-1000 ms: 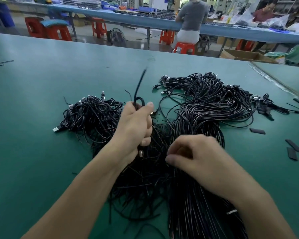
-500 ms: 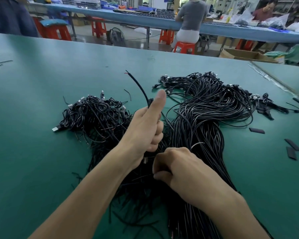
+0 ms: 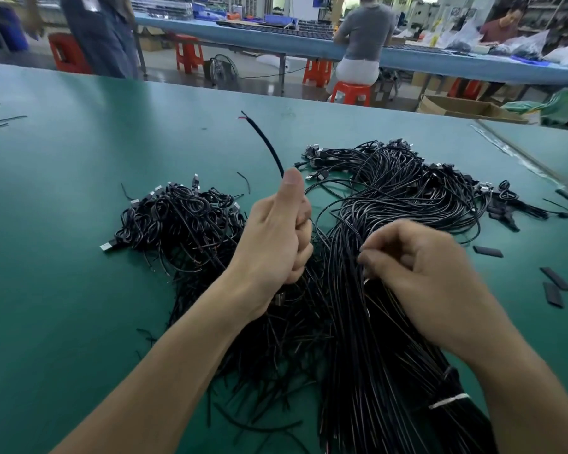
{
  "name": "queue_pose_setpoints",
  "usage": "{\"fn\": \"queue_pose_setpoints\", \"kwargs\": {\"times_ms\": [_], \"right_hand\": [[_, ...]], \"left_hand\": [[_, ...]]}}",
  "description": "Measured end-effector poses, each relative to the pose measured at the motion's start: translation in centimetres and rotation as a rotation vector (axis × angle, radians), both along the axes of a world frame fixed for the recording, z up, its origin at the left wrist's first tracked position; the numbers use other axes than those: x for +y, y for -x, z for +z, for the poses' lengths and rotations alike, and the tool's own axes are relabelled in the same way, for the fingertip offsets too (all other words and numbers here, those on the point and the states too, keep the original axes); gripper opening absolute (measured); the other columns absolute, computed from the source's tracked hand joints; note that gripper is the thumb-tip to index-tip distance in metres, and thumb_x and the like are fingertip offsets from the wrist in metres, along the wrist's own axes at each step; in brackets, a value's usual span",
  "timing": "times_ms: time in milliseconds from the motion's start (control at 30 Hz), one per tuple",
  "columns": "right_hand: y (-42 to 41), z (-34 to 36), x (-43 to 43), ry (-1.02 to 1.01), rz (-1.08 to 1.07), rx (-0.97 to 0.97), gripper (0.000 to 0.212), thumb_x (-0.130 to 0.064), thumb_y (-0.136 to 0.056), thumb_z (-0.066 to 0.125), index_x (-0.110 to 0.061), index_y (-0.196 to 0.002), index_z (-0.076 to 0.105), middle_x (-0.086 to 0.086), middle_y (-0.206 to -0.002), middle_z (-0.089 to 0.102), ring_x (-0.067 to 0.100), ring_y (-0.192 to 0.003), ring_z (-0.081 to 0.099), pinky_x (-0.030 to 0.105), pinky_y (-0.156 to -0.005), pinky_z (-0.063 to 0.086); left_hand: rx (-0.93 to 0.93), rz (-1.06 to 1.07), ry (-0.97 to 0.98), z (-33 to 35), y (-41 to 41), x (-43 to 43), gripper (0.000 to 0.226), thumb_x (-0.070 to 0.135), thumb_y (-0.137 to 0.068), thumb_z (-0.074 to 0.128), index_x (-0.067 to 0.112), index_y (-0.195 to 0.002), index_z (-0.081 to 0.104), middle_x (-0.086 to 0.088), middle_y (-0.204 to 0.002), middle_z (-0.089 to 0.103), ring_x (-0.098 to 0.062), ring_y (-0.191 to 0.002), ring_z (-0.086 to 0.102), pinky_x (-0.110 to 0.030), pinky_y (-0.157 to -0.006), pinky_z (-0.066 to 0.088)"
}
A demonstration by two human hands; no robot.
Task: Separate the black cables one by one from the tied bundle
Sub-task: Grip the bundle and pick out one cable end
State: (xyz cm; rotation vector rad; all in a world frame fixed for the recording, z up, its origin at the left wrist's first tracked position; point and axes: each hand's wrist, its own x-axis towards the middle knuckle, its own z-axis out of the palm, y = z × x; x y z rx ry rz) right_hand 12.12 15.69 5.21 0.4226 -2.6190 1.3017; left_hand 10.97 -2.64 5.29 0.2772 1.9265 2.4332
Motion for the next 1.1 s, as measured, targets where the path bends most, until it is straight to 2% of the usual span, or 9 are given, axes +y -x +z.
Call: {"fn": "queue_pose_setpoints", "kwargs": {"times_ms": [200,300,367,500,633,700,800,967,1100], "right_hand": [[-0.4,0.4,-1.5,0.332,-0.346,0.346,0.02,-0.022,-0.084,0.073,-0.031,-0.078,0.057,-0.006,-0.078,0.071,0.012,-0.068,0.069,0.028,-0.066,0.056],[-0.9,0.5,-2.8,0.565,-0.342,0.382,0.026,-0.014,-0.084,0.073,-0.03,-0.079,0.054,0.002,-0.078,0.069,0.022,-0.071,0.07,0.03,-0.066,0.056],[-1.1,0.4,-3.6,0.644,-0.32,0.361,0.028,-0.01,-0.082,0.073,-0.028,-0.078,0.052,0.004,-0.076,0.069,0.017,-0.067,0.068,0.027,-0.063,0.054],[-1.5,0.5,-4.6,0.695,-0.202,0.284,0.03,-0.008,-0.081,0.072,-0.03,-0.075,0.051,0.005,-0.078,0.07,0.023,-0.056,0.064,0.031,-0.054,0.051],[-1.8,0.7,-4.8,0.611,-0.153,0.33,0.027,-0.007,-0.084,0.07,-0.026,-0.083,0.051,0.004,-0.082,0.068,0.018,-0.068,0.065,0.026,-0.064,0.052],[-1.9,0.7,-4.7,0.536,-0.133,0.362,0.031,-0.003,-0.085,0.071,-0.026,-0.084,0.05,0.0,-0.083,0.067,0.011,-0.072,0.065,0.02,-0.067,0.051],[-2.1,0.9,-4.9,0.404,-0.097,0.345,0.028,-0.008,-0.086,0.072,-0.027,-0.085,0.051,-0.004,-0.082,0.066,0.013,-0.069,0.063,0.029,-0.062,0.052],[-2.2,0.9,-5.0,0.365,-0.051,0.32,0.023,-0.017,-0.085,0.068,-0.029,-0.085,0.049,-0.012,-0.081,0.066,0.012,-0.066,0.063,0.033,-0.059,0.053],[-2.1,0.7,-4.5,0.177,0.004,0.423,0.027,-0.009,-0.087,0.067,-0.027,-0.084,0.048,-0.009,-0.081,0.063,0.013,-0.074,0.064,0.024,-0.066,0.051]], "left_hand": [[0.04,-0.309,0.111,0.3,-0.9,0.8,0.052,0.063,-0.096,0.033,0.026,-0.06,0.04,0.013,-0.048,0.028,-0.009,-0.037,0.018,-0.013,-0.038,0.02],[-0.029,-0.427,0.163,0.1,-1.1,1.4,0.059,0.071,-0.088,0.026,0.025,-0.056,0.044,0.014,-0.047,0.027,-0.006,-0.037,0.02,-0.013,-0.038,0.02],[-0.038,-0.49,0.171,-0.1,-1.2,1.7,0.061,0.073,-0.082,0.021,0.028,-0.053,0.051,0.013,-0.042,0.03,-0.003,-0.037,0.022,-0.014,-0.036,0.02],[0.024,-0.372,0.165,-0.2,-1.5,2.1,0.067,0.05,-0.092,0.013,0.037,-0.05,0.064,0.011,-0.038,0.04,0.0,-0.033,0.029,-0.011,-0.035,0.023],[0.04,-0.176,0.132,-0.2,-1.0,1.9,0.05,0.05,-0.087,0.035,0.018,-0.051,0.049,0.013,-0.042,0.028,-0.007,-0.035,0.02,-0.014,-0.039,0.019],[0.014,-0.174,0.01,-0.2,-0.9,1.7,0.048,0.045,-0.089,0.038,0.0,-0.076,0.047,0.013,-0.043,0.026,-0.008,-0.036,0.016,-0.013,-0.04,0.018],[0.036,-0.116,-0.1,0.1,-0.9,1.5,0.032,0.03,-0.104,0.028,0.009,-0.104,0.052,0.01,-0.044,0.023,-0.008,-0.036,0.013,-0.012,-0.04,0.019],[0.056,0.027,-0.094,0.3,-0.8,2.1,0.044,0.031,-0.108,0.033,0.022,-0.085,0.07,0.008,-0.042,0.027,-0.005,-0.032,0.019,-0.011,-0.039,0.021],[0.055,0.197,0.174,-0.2,-0.4,2.3,0.053,0.036,-0.106,0.042,0.017,-0.06,0.06,0.001,-0.048,0.035,-0.014,-0.041,0.028,-0.026,-0.044,0.026]]}}
